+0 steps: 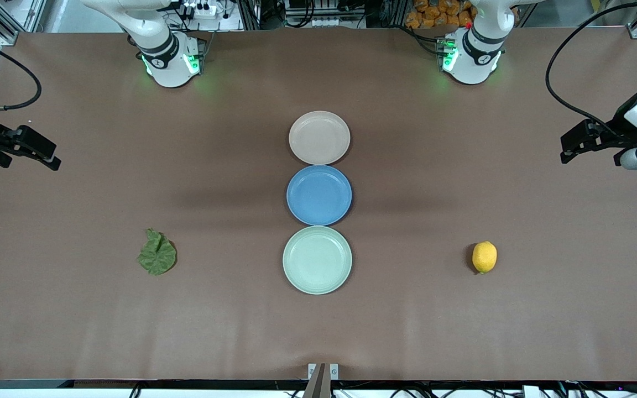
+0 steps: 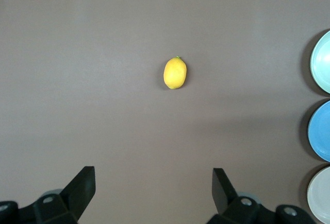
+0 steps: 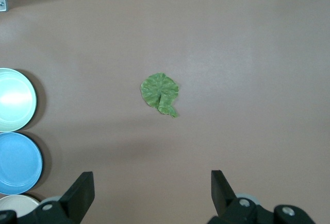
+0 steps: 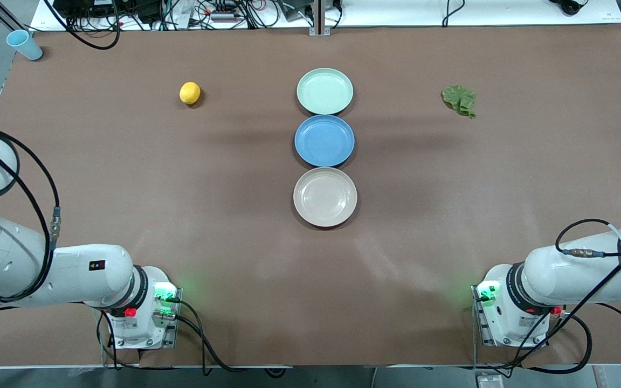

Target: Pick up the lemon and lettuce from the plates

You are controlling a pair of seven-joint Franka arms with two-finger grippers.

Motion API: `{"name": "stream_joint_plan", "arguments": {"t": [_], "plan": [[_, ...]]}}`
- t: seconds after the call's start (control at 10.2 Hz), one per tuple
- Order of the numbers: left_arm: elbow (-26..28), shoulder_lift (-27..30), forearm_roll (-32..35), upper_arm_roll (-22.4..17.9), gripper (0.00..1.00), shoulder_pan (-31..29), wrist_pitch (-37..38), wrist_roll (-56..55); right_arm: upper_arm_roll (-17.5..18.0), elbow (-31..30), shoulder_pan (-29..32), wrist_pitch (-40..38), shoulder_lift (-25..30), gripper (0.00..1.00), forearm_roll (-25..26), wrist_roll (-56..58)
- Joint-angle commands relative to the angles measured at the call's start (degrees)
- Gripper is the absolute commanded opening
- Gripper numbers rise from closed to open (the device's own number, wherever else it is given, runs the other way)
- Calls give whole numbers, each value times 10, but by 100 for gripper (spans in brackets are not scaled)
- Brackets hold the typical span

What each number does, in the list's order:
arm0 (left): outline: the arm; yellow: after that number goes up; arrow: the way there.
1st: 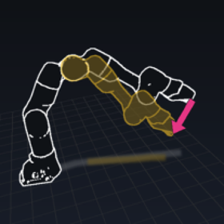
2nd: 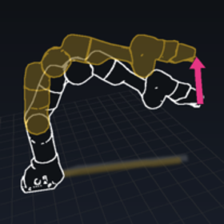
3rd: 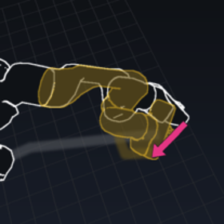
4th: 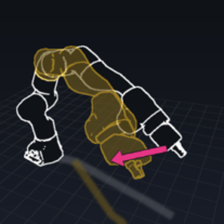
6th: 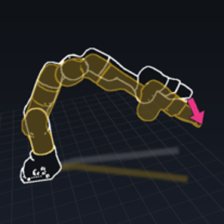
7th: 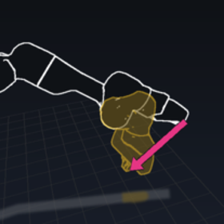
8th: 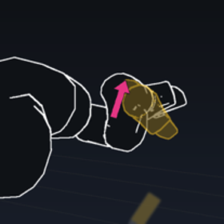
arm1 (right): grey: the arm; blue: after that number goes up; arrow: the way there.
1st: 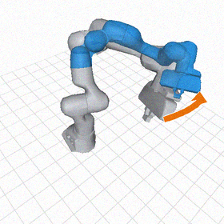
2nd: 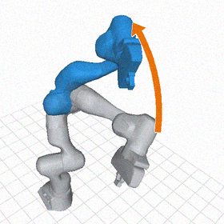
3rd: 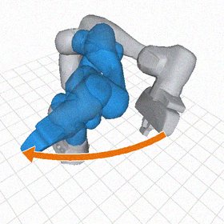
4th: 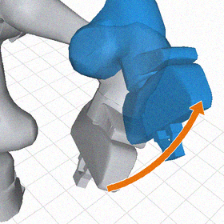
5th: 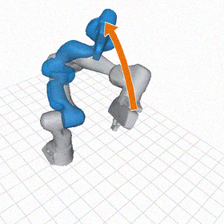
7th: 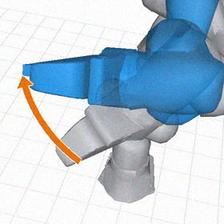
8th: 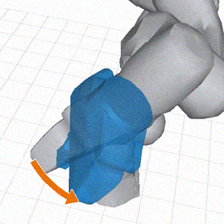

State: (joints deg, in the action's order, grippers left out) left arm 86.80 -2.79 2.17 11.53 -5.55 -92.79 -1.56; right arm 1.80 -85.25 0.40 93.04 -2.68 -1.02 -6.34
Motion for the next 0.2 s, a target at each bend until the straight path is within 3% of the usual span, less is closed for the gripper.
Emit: {"name": "stream_joint_plan", "arguments": {"t": [0.0,0.1], "plan": [[5,9,-12,0,100,-3,2,1,-6,4,-6,-7,-1,100,8,0],[5,9,-12,0,100,-3,2,0,-6,4,-6,-7,-1,100,8,0]]}}
